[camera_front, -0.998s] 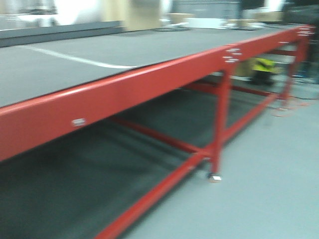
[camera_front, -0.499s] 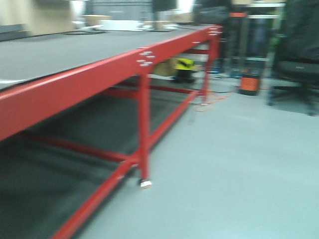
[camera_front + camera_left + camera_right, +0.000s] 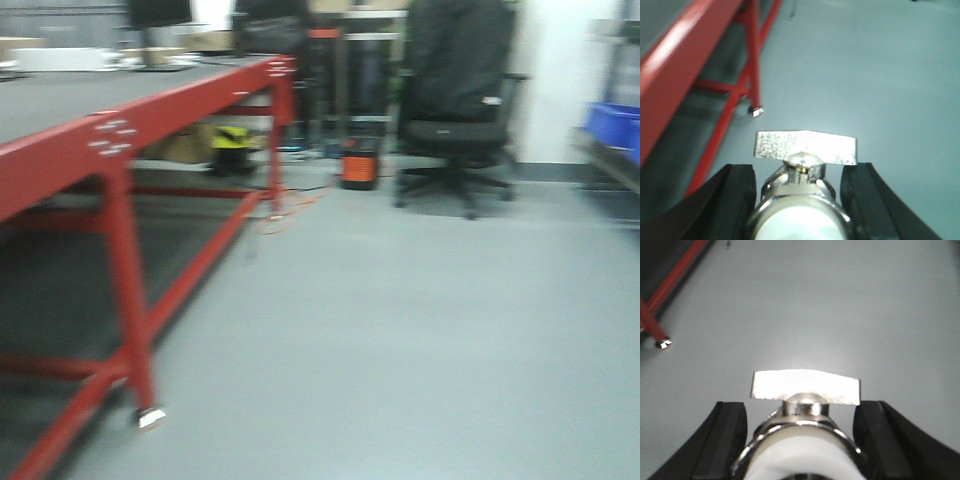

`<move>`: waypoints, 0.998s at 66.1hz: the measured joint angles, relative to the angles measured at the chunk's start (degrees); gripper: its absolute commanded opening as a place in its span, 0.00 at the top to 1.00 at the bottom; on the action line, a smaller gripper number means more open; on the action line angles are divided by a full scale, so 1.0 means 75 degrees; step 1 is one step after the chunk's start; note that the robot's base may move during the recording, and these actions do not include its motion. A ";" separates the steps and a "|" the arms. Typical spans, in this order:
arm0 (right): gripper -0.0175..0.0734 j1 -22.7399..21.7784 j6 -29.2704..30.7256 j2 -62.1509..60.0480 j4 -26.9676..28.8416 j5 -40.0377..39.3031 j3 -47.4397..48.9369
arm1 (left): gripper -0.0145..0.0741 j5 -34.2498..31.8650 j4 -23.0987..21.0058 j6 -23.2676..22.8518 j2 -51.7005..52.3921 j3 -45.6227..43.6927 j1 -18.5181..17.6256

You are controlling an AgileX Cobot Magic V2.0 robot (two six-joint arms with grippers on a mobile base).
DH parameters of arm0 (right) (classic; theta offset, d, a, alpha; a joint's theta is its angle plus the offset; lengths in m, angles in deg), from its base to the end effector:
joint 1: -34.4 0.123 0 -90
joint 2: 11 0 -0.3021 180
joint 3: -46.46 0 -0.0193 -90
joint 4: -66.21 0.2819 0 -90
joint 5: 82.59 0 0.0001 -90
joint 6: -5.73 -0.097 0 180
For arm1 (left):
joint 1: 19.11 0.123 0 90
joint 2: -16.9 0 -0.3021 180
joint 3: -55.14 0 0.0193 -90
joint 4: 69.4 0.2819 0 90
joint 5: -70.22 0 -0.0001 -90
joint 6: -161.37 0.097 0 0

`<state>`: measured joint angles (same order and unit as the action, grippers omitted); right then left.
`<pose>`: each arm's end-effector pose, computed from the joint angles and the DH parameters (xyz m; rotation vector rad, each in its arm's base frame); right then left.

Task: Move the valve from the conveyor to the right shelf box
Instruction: 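Hold the valve while the base turns toward the blue-bin shelf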

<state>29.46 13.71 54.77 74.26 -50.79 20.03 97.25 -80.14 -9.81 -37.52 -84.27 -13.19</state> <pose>0.2386 -0.0134 0.3531 0.0292 2.1578 0.0186 0.1888 0.0113 0.3125 -0.0736 2.1196 -0.0366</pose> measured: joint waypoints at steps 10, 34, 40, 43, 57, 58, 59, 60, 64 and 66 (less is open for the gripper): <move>0.99 0.0000 0.0000 0.0000 0.0000 0.0000 0.0000 | 0.96 0.0000 0.0000 0.0000 0.0000 0.0000 0.0000; 0.99 0.0000 0.0000 0.0000 0.0000 -0.0013 0.0000 | 0.96 0.0000 0.0000 0.0000 0.0000 0.0000 0.0000; 0.99 0.0000 0.0000 0.0000 0.0000 -0.0013 0.0000 | 0.96 0.0000 0.0000 0.0000 0.0000 0.0000 0.0000; 0.99 0.0000 0.0000 0.0000 0.0000 -0.0013 0.0000 | 0.96 0.0000 0.0000 0.0000 0.0000 0.0000 0.0000; 0.99 0.0000 0.0000 0.0000 0.0000 -0.0013 0.0000 | 0.96 0.0000 0.0000 0.0000 0.0000 0.0000 0.0000; 0.99 0.0000 0.0000 0.0000 0.0000 -0.0013 0.0000 | 0.96 0.0000 0.0000 0.0000 0.0000 0.0000 0.0000; 0.99 0.0000 0.0000 0.0000 0.0000 -0.0013 0.0000 | 0.96 0.0000 0.0000 0.0000 0.0000 0.0000 0.0000; 0.99 0.0000 0.0000 0.0000 0.0000 -0.0013 0.0000 | 0.96 0.0000 0.0000 0.0000 0.0000 0.0000 0.0000; 0.99 0.0000 0.0000 0.0000 0.0000 -0.0013 0.0000 | 0.96 0.0000 0.0000 0.0000 0.0000 0.0000 0.0000; 0.99 0.0000 0.0000 0.0000 0.0000 -0.0013 0.0000 | 0.96 0.0000 0.0000 0.0000 0.0000 0.0000 0.0000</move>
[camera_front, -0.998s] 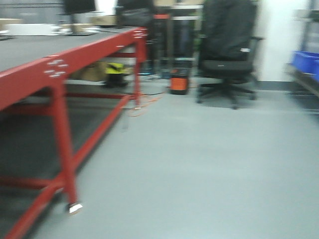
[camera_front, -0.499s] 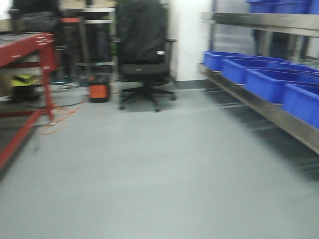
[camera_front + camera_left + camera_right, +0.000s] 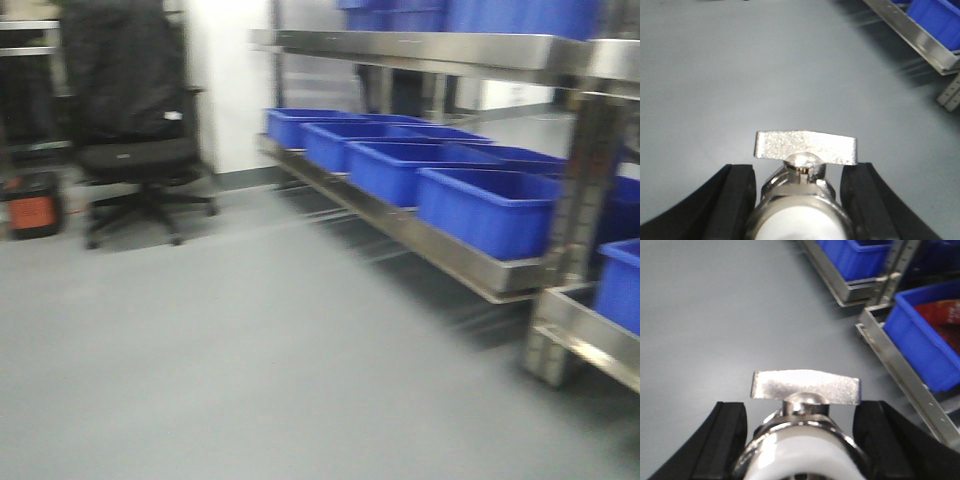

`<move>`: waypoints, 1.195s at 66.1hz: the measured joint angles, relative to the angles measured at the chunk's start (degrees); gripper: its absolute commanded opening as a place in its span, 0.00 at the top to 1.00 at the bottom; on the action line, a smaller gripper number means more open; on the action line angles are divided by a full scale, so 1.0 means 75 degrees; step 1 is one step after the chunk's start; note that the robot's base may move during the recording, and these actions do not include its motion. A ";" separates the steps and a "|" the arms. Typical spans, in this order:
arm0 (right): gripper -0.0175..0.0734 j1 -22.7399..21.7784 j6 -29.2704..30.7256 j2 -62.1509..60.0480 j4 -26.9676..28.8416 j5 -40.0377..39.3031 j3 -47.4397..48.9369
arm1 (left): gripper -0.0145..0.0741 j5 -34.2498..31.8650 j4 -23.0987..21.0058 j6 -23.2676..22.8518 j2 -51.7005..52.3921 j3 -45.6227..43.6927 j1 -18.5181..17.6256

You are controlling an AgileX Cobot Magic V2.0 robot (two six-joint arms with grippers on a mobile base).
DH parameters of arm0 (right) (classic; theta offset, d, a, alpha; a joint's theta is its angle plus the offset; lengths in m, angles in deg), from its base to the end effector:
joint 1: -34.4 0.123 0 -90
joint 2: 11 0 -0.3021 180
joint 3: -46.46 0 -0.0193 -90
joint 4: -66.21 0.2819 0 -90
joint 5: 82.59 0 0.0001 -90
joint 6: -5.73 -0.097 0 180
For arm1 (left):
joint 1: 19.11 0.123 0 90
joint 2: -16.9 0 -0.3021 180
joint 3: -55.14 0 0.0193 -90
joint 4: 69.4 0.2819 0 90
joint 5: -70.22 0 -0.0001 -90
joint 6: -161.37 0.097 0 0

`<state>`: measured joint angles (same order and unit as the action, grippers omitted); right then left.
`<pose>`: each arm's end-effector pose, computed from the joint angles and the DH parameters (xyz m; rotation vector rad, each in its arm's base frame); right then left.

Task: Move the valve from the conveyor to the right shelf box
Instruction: 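Hold the valve while the base turns toward the blue-bin shelf, then move the held valve over an empty blue bin on the shelf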

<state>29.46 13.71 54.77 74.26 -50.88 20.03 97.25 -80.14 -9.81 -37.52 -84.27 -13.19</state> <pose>0.2386 -0.0134 0.3533 0.0293 2.1563 0.0183 0.1888 0.0113 0.3125 -0.0736 2.1196 -0.0366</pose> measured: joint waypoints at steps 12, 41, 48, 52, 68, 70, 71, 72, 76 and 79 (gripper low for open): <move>0.99 0.0000 0.0000 0.0000 0.0000 0.0000 0.0000 | 0.96 0.0000 0.0000 0.0000 0.0000 0.0000 0.0000; 0.99 0.0000 0.0000 0.0000 0.0000 0.0000 0.0000 | 0.96 0.0000 0.0000 0.0000 0.0000 0.0000 0.0000; 0.99 0.0000 0.0000 0.0000 0.0000 0.0000 0.0000 | 0.96 0.0000 0.0000 0.0000 0.0000 0.0000 0.0000; 0.99 0.0000 0.0000 0.0000 0.0000 0.0000 0.0000 | 0.96 -0.0014 0.0000 0.0000 0.0000 0.0000 0.0000; 0.99 0.0000 0.0000 0.0000 0.0000 0.0000 0.0000 | 0.96 -0.0019 0.0000 0.0000 0.0000 0.0000 0.0000; 0.99 0.0000 0.0000 0.0000 0.0000 0.0000 0.0000 | 0.96 -0.0019 0.0000 0.0000 0.0000 0.0000 0.0000; 0.99 0.0000 0.0000 0.0000 0.0000 0.0000 0.0000 | 0.96 -0.0019 0.0000 0.0000 0.0000 0.0000 0.0000; 0.99 0.0000 0.0000 0.0000 0.0000 0.0000 0.0000 | 0.96 -0.0019 0.0000 0.0000 0.0000 0.0000 0.0000; 0.99 0.0000 0.0000 0.0000 0.0000 0.0000 0.0000 | 0.96 -0.0019 0.0000 0.0000 0.0000 0.0000 0.0000; 0.99 0.0000 0.0000 0.0000 0.0000 0.0000 0.0000 | 0.96 -0.0019 0.0000 0.0000 0.0000 0.0000 0.0000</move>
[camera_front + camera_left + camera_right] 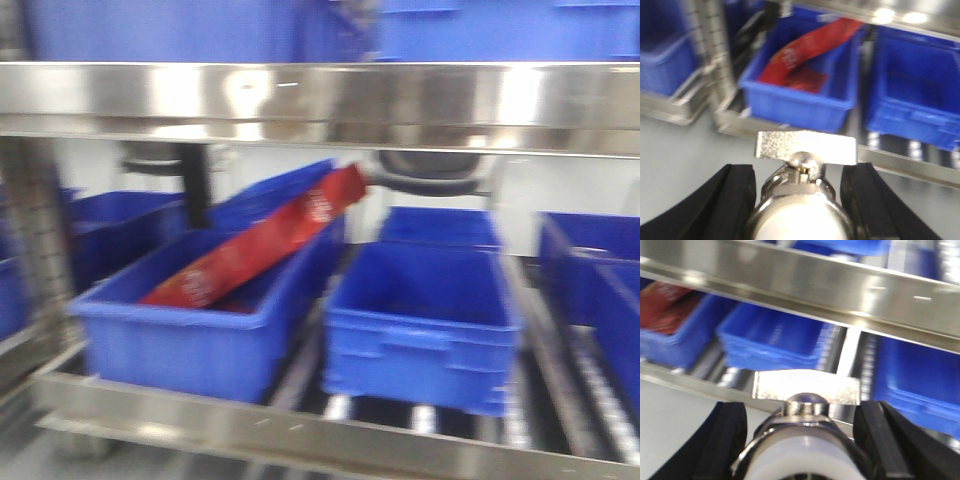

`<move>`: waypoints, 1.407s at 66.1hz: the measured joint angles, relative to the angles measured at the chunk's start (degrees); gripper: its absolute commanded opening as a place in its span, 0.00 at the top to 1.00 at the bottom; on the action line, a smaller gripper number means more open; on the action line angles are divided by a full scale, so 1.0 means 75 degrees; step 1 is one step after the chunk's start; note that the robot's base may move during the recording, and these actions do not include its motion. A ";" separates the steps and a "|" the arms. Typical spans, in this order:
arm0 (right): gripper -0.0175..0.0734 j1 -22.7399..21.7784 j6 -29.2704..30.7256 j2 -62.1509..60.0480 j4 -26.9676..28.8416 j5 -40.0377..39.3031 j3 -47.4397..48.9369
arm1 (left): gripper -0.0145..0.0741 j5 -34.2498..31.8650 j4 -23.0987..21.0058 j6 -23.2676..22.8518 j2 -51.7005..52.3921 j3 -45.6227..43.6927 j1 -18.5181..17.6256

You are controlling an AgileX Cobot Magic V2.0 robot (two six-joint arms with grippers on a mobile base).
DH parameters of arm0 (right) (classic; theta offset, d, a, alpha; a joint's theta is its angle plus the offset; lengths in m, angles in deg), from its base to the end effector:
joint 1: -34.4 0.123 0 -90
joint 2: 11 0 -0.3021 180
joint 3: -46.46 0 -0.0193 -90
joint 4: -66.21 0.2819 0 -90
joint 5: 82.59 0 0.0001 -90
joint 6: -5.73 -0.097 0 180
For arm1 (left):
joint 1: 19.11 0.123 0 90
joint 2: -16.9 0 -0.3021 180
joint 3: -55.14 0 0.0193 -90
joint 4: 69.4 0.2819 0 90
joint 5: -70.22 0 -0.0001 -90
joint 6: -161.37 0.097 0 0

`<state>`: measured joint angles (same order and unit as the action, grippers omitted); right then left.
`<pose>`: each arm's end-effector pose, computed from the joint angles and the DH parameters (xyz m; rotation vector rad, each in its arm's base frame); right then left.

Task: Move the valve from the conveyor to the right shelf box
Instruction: 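Move the held valve over an empty blue bin on the shelf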

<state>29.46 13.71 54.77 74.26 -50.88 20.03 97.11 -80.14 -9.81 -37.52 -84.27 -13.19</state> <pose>0.2386 -0.0134 0.3533 0.0293 2.1563 0.0183 0.1889 0.0114 0.3127 -0.0738 2.1172 -0.0361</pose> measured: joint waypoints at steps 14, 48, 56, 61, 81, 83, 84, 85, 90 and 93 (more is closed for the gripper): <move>0.99 0.0000 0.0000 0.0000 0.0000 0.0000 0.0000 | 0.96 0.0000 0.0000 0.0000 0.0000 0.0000 0.0000; 0.99 0.0000 0.0000 0.0000 -0.0002 0.0000 0.0000 | 0.96 0.0000 0.0000 0.0000 0.0000 0.0000 0.0000; 0.99 0.0000 0.0000 0.0000 -0.0002 0.0000 0.0000 | 0.96 0.0000 0.0000 0.0000 0.0000 0.0000 0.0000; 0.99 0.0000 0.0000 0.0000 -0.0002 0.0000 0.0000 | 0.96 0.0000 0.0000 0.0000 0.0000 0.0000 0.0000; 0.99 0.0000 0.0000 0.0000 -0.0002 0.0000 0.0000 | 0.96 0.0000 0.0000 0.0000 0.0000 0.0000 0.0000; 0.99 0.0000 0.0000 0.0000 -0.0002 0.0000 0.0000 | 0.96 0.0000 0.0000 0.0000 0.0000 0.0000 0.0000; 0.99 0.0000 0.0000 0.0000 -0.0002 0.0000 0.0000 | 0.96 0.0000 0.0000 0.0000 0.0000 0.0000 0.0000; 0.99 0.0000 0.0000 0.0000 -0.0002 0.0000 0.0000 | 0.96 0.0000 0.0000 0.0000 0.0000 0.0000 0.0000; 0.99 0.0000 0.0000 0.0000 -0.0002 0.0000 0.0000 | 0.96 0.0000 0.0000 0.0000 0.0000 0.0000 0.0000; 0.99 0.0000 0.0000 0.0000 -0.0002 0.0000 0.0000 | 0.96 0.0000 0.0000 0.0000 0.0000 0.0000 0.0000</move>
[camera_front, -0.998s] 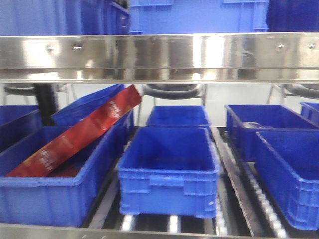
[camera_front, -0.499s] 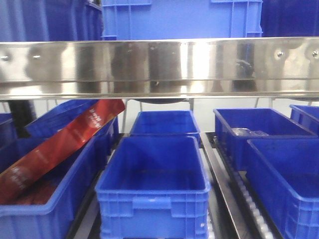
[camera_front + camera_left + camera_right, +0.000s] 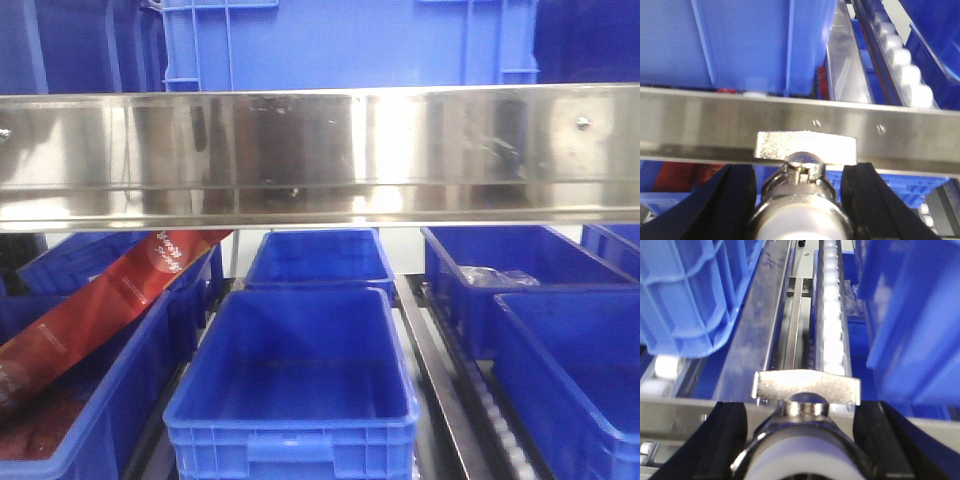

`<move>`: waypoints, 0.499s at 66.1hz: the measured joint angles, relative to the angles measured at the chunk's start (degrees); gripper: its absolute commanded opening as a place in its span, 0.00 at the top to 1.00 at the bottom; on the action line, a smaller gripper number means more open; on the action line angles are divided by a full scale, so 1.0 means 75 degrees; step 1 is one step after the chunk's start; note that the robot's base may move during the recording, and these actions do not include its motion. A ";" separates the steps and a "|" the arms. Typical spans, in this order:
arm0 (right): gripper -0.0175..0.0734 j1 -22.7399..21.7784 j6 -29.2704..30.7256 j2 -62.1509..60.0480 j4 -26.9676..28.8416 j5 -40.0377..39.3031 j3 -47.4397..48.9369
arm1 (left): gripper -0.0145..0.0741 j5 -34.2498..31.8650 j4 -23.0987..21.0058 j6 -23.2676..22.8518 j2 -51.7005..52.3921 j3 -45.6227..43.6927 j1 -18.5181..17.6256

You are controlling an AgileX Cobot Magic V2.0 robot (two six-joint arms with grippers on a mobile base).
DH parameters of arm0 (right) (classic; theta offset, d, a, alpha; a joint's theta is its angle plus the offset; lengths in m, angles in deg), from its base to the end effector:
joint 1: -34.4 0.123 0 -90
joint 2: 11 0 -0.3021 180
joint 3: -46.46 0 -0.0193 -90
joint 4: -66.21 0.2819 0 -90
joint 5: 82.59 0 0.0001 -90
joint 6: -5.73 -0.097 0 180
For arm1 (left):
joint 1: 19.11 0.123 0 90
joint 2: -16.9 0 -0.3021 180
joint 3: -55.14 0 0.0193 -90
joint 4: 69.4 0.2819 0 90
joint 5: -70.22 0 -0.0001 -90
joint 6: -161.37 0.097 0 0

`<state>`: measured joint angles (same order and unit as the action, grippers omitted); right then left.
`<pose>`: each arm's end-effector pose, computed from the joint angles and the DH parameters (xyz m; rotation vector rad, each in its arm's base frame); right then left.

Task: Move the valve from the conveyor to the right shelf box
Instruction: 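Move the held valve over an empty blue bin on the shelf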

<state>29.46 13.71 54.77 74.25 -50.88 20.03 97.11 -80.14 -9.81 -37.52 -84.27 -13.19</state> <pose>0.2386 -0.0135 0.3533 0.0292 2.1563 0.0181 0.1889 0.0114 0.3127 -0.0738 2.1172 -0.0361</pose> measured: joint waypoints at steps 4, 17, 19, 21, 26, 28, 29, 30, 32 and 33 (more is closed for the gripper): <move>0.99 0.0000 0.0000 0.0000 0.0000 0.0000 0.0000 | 0.96 0.0000 0.0000 0.0000 0.0000 0.0000 0.0000; 0.99 0.0000 0.0000 0.0000 0.0000 0.0000 0.0000 | 0.96 0.0000 0.0000 0.0000 0.0000 0.0000 0.0000; 0.99 0.0000 0.0000 0.0000 0.0000 0.0000 0.0000 | 0.96 0.0000 0.0000 0.0000 0.0000 0.0000 0.0000; 0.99 0.0000 0.0000 0.0000 0.0000 0.0000 0.0000 | 0.96 0.0000 0.0000 0.0000 0.0000 0.0000 0.0000; 0.99 0.0000 0.0000 0.0000 0.0000 0.0000 0.0000 | 0.96 0.0000 0.0000 0.0000 0.0000 0.0000 0.0000; 0.99 0.0000 0.0000 0.0000 0.0000 0.0000 0.0000 | 0.96 0.0000 0.0000 0.0000 0.0000 0.0000 0.0000; 0.99 0.0000 0.0000 0.0000 0.0000 0.0000 0.0000 | 0.96 0.0000 0.0000 0.0000 0.0000 0.0000 0.0000; 0.99 0.0000 0.0000 0.0000 0.0000 0.0000 0.0000 | 0.96 0.0000 0.0000 0.0000 0.0000 0.0000 0.0000; 0.99 0.0000 0.0000 0.0000 0.0000 0.0000 0.0000 | 0.96 0.0000 0.0000 0.0000 0.0000 0.0000 0.0000; 0.99 0.0000 0.0000 0.0000 0.0000 0.0000 0.0000 | 0.96 0.0000 0.0000 0.0000 0.0000 0.0000 0.0000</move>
<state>29.46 13.71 54.77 74.25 -50.88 20.03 97.11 -80.14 -9.81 -37.52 -84.27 -13.19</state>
